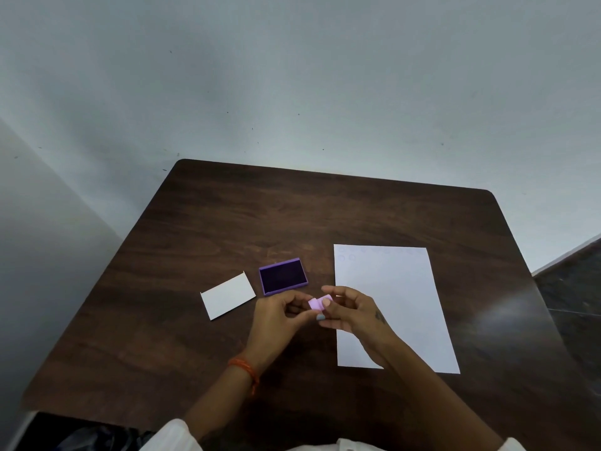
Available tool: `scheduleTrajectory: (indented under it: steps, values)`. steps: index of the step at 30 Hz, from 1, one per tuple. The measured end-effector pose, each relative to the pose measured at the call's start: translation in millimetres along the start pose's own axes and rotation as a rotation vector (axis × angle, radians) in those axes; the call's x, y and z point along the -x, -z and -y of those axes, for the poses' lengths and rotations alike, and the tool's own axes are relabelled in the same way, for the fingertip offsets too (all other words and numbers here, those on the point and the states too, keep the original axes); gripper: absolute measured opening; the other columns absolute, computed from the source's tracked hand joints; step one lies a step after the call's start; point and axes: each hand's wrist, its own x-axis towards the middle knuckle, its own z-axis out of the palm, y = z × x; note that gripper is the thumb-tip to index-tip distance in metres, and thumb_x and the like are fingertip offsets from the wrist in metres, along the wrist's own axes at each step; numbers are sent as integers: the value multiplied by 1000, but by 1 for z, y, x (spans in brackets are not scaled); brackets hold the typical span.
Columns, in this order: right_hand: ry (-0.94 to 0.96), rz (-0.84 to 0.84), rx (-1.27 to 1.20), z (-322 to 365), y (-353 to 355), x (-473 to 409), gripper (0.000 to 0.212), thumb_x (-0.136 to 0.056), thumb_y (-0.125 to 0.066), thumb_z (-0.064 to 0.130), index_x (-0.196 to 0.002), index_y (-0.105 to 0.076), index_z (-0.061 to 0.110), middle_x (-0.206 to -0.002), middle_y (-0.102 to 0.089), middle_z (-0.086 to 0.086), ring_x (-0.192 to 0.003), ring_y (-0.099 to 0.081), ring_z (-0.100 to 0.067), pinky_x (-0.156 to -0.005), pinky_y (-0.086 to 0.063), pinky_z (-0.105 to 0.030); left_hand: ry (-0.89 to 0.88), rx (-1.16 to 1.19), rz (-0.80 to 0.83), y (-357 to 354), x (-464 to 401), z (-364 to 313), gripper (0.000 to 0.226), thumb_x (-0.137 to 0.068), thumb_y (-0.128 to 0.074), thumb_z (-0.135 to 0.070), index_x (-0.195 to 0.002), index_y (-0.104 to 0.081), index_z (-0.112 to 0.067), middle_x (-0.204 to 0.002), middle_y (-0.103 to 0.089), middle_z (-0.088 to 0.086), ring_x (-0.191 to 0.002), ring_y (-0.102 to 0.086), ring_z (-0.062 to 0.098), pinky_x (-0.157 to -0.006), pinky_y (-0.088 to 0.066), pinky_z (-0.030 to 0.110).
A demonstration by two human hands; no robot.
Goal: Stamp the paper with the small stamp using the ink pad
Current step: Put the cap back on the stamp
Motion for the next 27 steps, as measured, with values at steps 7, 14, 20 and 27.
scheduleTrajectory:
  steps: [7, 14, 20, 27]
  values:
    - [-78, -35, -9, -1, -4, -3, 30, -78, -70, 18, -103, -64, 3, -103, -69, -17, -88, -70, -26, -77, -59, -31, -51, -36, 9, -2, -1, 4, 18, -73, -73, -31, -91, -70, -27, -85, -73, -10, -79, -65, -4, -72, -51, 7]
    - [-45, -55, 82, -8, -10, -7, 29, -75, -73, 18, -101, -64, 9, -103, -69, -12, -92, -68, -25, -82, -57, -31, -62, -142, 0, -5, -2, 10, 33, -75, -72, -30, -107, -64, -25, -104, -71, -4, -92, -63, 3, -87, -53, 22]
    - [151, -332, 458, -13, -17, -31, 20, -81, -66, 24, -93, -65, 8, -87, -68, -9, -80, -62, -20, -76, -50, -27, 57, -254, -8, 3, -5, 21, 56, -73, -74, -30, -123, -51, -25, -116, -63, 0, -88, -59, 5, -83, -53, 25]
    - [204, -248, 707, -35, -14, -51, 25, -89, -53, 29, -87, -65, 7, -87, -69, -10, -76, -60, -17, -64, -38, -11, 67, -339, -5, 12, -1, 33, 49, -77, -70, -29, -123, -52, -25, -117, -63, 0, -88, -61, 5, -86, -52, 27]
